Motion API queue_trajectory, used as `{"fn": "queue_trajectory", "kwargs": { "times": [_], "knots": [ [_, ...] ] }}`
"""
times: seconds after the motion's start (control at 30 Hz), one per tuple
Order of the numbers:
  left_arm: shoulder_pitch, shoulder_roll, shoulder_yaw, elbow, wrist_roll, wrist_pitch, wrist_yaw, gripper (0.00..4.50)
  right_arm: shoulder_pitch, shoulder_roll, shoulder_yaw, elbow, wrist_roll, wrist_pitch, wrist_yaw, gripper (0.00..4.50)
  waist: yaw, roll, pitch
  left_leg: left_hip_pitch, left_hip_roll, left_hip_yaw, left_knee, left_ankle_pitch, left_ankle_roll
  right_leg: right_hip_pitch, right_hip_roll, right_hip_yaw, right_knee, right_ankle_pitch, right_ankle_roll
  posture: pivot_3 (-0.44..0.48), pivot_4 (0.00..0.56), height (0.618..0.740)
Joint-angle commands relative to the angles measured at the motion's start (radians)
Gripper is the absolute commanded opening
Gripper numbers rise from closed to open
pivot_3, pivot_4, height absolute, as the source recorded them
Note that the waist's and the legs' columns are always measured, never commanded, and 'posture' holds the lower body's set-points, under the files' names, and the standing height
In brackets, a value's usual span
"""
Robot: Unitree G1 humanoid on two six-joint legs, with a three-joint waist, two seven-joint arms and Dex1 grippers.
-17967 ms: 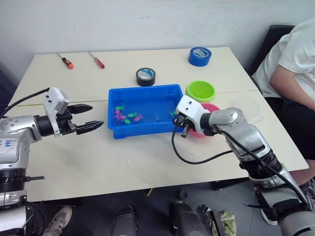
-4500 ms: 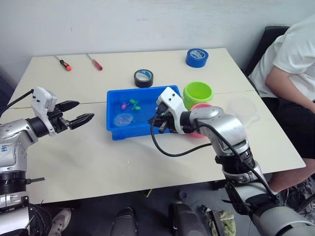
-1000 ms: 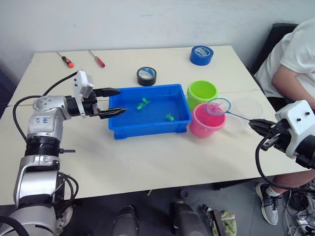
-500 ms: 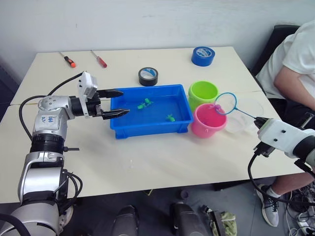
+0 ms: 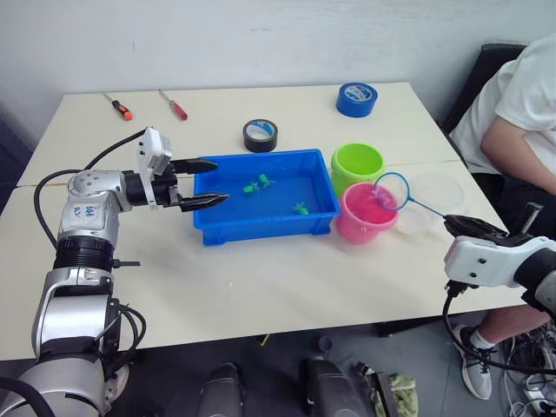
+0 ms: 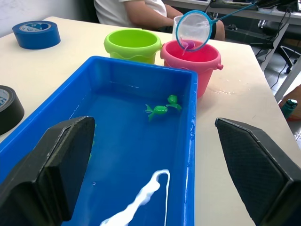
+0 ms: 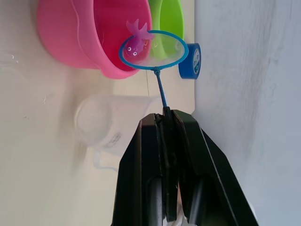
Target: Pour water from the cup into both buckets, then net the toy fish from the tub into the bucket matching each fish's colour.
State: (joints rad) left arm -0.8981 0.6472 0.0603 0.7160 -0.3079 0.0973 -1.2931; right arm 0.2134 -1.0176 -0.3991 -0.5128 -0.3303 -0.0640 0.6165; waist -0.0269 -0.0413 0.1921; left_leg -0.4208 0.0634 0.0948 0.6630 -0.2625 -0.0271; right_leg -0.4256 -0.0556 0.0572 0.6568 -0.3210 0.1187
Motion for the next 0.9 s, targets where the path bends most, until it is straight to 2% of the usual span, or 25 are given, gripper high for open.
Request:
{"fn": "queue_trajectory", "kwargs": {
  "times": [0.03,0.23,0.37,0.63,0.8,0.9],
  "knots": [
    [-0.018,0.008,0.02,-0.019,-0.005,-0.006,-0.003,4.47,0.015,-0.03,-0.058,0.0,-0.061,-0.102,-0.003,0.0,0.0,0.0,0.0,0.0,0.0,0.0,0.0,0.0,0.0,0.0,0.0,0.0,0.0,0.0,0.0,0.0,0.15,0.731],
    [-0.021,0.004,0.019,-0.016,-0.004,-0.009,-0.001,4.47,0.024,-0.052,-0.11,0.029,-0.249,-0.239,-0.077,0.0,-0.001,0.0,0.0,0.0,0.0,0.0,0.001,0.0,0.0,0.0,0.0,0.0,0.001,0.0,0.0,0.0,0.15,0.731],
    [-0.022,0.0,0.019,-0.016,-0.004,-0.01,0.003,4.47,0.015,-0.034,-0.117,0.04,-0.309,-0.277,-0.114,0.0,-0.001,0.0,0.0,0.0,0.0,0.0,0.001,0.0,0.0,0.0,0.0,0.0,0.001,0.0,0.0,0.0,0.15,0.731],
    [-0.007,0.0,0.022,-0.034,-0.006,-0.007,0.011,4.47,0.057,0.118,-0.069,-0.037,-0.532,-0.291,-0.257,0.0,0.0,0.0,0.0,0.001,0.0,0.0,0.002,0.002,-0.004,0.0,0.0,0.0,0.002,0.0,0.0,0.0,0.15,0.731],
    [0.0,0.006,0.026,-0.046,-0.011,0.001,0.014,4.47,0.073,0.166,-0.044,-0.052,-0.547,-0.293,-0.271,0.0,-0.001,0.0,0.0,0.001,0.0,0.0,0.002,0.004,-0.006,0.0,0.0,0.0,0.003,0.0,0.0,0.0,0.15,0.731],
    [0.008,0.011,0.029,-0.055,-0.013,0.006,0.014,4.47,0.03,0.176,-0.047,-0.064,-0.492,-0.281,-0.259,0.0,-0.002,0.0,0.0,0.001,0.0,0.0,0.002,0.004,-0.006,0.0,0.0,0.0,0.004,0.0,0.0,0.0,0.15,0.731]
  ]
}}
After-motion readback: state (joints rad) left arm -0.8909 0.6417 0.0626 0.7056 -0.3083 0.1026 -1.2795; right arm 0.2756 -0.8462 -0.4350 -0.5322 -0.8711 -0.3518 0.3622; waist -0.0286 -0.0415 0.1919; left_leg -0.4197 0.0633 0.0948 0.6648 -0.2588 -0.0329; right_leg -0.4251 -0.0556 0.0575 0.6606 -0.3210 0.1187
